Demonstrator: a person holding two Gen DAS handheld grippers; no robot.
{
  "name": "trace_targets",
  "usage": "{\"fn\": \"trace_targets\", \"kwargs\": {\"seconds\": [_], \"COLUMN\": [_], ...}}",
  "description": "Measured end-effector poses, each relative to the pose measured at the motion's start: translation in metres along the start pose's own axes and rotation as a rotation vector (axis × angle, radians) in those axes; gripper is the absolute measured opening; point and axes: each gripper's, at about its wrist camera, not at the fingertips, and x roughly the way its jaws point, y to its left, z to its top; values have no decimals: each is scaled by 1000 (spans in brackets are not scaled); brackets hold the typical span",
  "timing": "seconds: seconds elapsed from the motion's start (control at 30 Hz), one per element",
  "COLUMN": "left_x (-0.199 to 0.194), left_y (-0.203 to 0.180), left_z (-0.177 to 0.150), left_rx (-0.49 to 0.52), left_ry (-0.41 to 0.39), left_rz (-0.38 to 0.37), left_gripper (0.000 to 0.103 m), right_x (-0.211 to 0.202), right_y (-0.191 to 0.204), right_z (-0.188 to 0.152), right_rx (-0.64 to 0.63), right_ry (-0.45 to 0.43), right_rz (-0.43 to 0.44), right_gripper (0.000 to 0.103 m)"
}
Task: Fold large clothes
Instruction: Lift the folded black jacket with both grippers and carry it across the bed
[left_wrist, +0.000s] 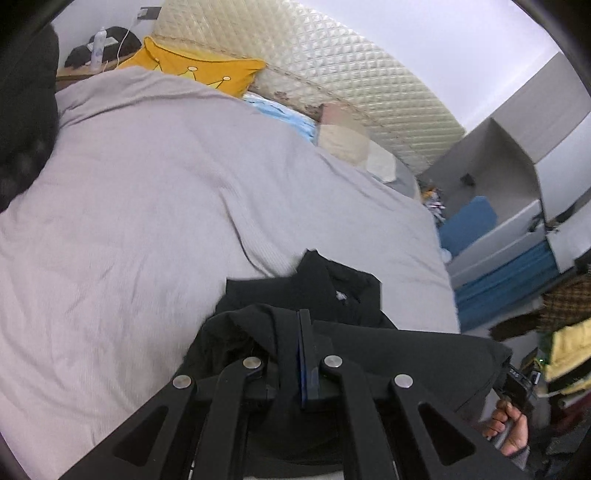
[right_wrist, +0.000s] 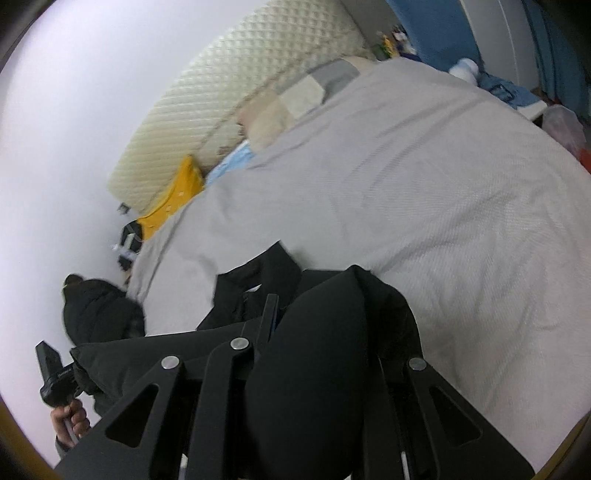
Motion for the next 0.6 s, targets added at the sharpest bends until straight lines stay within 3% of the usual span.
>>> {"fn": "trace_targets", "kwargs": {"seconds": [0.27,0.6], "left_x": [98,194], "left_y": [-3,6], "left_z": [30,51], "left_rx": [33,38], "left_ry": [40,100], "left_rz": [114,159], "left_gripper": [6,7], "right_x": [88,174], "right_y": [-29,-59], "right_z": [30,53], "right_rx": [51,87], "right_ry": [77,154], "right_rz": [-76,-108], "right_gripper": [17,16]}}
